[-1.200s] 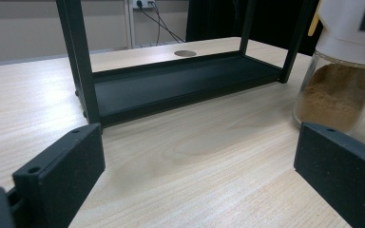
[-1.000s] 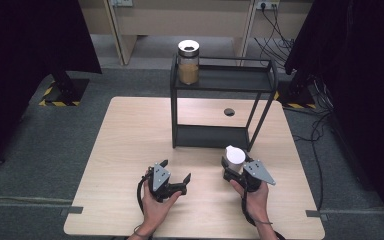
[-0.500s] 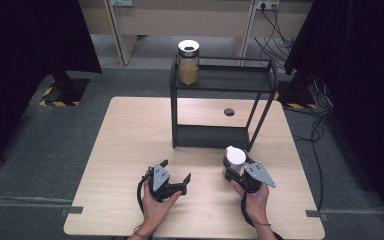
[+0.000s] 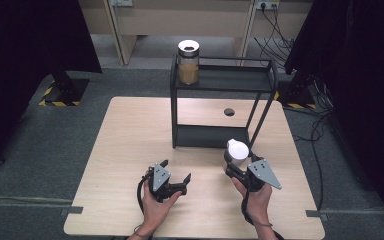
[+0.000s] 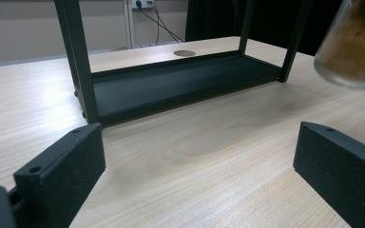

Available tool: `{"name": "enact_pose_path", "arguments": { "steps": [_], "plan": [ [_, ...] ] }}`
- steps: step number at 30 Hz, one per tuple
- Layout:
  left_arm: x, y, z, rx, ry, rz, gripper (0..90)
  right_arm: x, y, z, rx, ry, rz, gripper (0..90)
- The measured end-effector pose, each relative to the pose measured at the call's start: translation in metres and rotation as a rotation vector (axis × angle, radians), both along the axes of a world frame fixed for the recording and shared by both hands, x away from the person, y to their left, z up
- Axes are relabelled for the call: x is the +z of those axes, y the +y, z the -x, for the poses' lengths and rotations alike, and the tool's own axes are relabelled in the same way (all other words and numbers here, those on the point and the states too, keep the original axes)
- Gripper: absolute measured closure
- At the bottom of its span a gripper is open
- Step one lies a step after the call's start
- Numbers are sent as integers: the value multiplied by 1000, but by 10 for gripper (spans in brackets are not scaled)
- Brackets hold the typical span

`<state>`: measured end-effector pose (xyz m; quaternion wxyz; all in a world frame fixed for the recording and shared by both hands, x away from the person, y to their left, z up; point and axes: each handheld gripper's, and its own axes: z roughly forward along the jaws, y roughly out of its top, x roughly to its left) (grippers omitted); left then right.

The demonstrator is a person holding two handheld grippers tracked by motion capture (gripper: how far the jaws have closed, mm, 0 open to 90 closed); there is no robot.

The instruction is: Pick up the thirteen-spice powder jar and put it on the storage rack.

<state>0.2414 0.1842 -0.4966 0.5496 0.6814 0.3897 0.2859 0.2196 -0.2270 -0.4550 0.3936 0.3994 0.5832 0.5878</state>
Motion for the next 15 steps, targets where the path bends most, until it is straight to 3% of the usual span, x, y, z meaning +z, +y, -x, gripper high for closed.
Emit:
{"name": "enact_pose_path", "arguments": {
  "steps": [15],
  "plan": [
    [0, 0, 1, 1, -4, -4, 26, 17, 2, 4, -4, -55, -27, 308]
  ]
}}
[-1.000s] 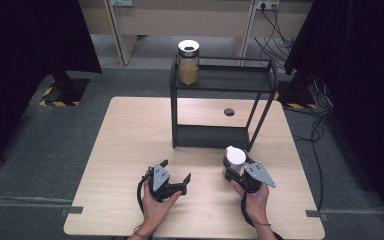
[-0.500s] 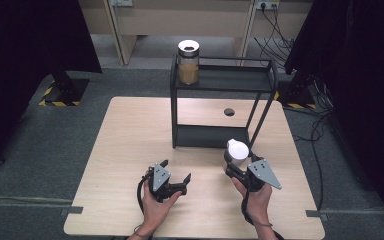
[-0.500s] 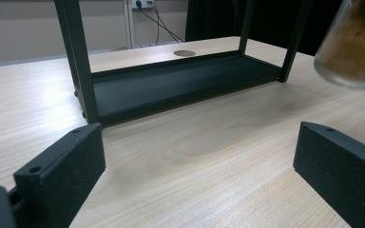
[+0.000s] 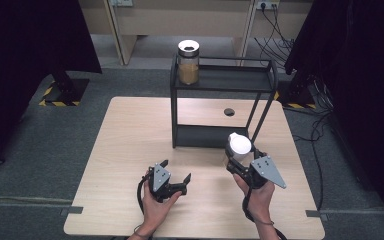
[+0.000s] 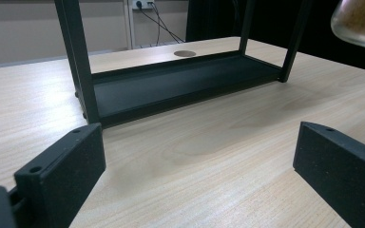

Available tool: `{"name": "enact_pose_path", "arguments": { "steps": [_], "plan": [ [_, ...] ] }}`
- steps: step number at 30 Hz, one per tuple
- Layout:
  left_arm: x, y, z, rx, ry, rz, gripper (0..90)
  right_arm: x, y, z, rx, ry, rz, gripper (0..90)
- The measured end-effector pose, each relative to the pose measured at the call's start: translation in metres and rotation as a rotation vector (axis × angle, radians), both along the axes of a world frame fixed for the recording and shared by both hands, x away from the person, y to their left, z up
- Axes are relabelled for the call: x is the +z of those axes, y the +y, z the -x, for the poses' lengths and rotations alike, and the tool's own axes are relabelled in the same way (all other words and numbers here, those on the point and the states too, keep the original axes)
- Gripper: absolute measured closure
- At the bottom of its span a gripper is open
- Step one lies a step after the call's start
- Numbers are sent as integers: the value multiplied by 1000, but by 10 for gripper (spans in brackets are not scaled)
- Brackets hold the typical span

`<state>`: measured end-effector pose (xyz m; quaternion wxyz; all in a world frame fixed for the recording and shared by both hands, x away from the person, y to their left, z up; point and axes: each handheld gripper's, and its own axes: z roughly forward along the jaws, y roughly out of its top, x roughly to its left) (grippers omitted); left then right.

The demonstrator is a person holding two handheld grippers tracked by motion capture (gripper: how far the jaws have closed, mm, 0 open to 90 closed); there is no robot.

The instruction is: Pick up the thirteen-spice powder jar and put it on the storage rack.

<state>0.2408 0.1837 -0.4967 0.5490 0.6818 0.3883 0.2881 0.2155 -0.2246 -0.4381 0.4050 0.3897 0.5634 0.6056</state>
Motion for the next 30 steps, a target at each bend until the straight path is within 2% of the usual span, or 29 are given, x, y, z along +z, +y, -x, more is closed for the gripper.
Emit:
{"name": "enact_pose_path", "arguments": {
  "steps": [30],
  "plan": [
    [0, -2, 1, -3, -3, -2, 27, 43, 5, -13, -13, -102, -12, 308]
  ]
}}
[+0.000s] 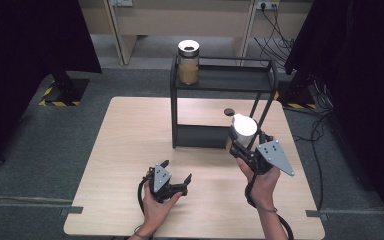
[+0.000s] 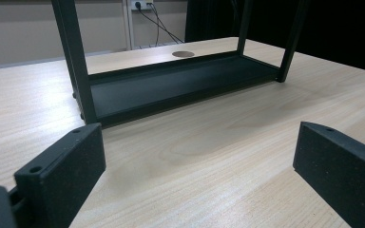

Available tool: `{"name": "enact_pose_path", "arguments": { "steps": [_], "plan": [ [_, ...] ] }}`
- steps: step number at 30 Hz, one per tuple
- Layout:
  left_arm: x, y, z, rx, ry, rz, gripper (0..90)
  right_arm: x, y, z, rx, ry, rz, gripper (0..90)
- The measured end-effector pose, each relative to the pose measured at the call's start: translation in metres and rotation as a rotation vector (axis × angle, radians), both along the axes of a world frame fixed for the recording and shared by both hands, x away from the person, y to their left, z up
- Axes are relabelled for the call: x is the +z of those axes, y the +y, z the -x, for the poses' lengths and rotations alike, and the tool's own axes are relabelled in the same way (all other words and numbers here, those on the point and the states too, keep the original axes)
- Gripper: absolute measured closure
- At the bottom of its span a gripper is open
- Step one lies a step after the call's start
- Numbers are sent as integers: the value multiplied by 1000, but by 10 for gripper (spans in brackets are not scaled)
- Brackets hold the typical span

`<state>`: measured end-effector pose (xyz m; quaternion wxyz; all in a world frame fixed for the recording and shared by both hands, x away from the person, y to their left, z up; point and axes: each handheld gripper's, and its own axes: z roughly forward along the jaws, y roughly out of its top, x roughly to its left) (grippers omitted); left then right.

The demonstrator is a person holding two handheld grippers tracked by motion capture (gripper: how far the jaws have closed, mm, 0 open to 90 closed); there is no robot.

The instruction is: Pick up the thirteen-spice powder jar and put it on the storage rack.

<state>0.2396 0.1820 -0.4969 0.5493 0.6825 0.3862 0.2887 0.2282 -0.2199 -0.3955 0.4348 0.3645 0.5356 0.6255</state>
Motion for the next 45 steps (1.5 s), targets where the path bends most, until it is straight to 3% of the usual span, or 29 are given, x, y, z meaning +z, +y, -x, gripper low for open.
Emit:
{"name": "enact_pose_path", "arguments": {
  "steps": [45],
  "plan": [
    [0, -2, 1, -13, -2, -2, 27, 55, 10, -28, -27, -95, -22, 308]
  ]
}}
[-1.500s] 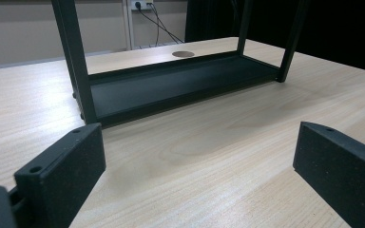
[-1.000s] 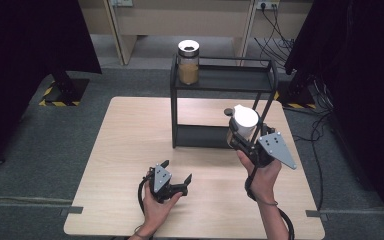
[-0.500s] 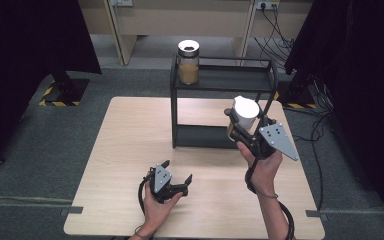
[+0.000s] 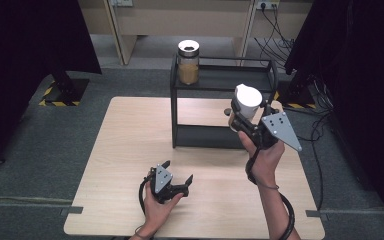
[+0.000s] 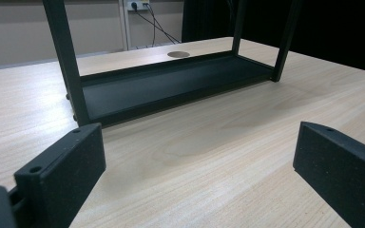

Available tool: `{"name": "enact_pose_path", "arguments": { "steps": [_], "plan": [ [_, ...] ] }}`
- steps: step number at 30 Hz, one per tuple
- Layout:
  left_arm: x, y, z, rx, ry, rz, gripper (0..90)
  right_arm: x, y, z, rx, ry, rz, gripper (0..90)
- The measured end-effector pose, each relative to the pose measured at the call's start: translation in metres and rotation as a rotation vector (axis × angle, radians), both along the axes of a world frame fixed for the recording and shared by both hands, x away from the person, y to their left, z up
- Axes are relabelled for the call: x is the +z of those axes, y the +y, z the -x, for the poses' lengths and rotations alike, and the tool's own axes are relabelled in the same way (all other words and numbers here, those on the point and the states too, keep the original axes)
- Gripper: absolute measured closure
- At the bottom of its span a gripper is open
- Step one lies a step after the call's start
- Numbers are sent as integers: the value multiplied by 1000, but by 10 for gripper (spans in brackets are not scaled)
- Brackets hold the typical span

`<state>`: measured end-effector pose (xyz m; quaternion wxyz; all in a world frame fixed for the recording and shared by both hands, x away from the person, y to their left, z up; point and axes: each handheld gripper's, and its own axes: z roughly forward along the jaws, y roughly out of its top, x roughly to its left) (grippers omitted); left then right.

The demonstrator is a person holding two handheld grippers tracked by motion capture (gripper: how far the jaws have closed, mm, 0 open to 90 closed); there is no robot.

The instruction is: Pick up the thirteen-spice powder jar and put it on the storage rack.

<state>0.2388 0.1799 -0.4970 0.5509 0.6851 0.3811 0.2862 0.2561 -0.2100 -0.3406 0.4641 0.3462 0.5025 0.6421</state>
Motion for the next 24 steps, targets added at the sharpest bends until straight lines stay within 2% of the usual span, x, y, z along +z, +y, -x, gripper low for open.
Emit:
{"name": "enact_pose_path", "arguments": {
  "steps": [24],
  "plan": [
    [0, -1, 0, -6, -4, -6, 28, 33, 7, -25, -31, -23, -29, 309]
  ]
}}
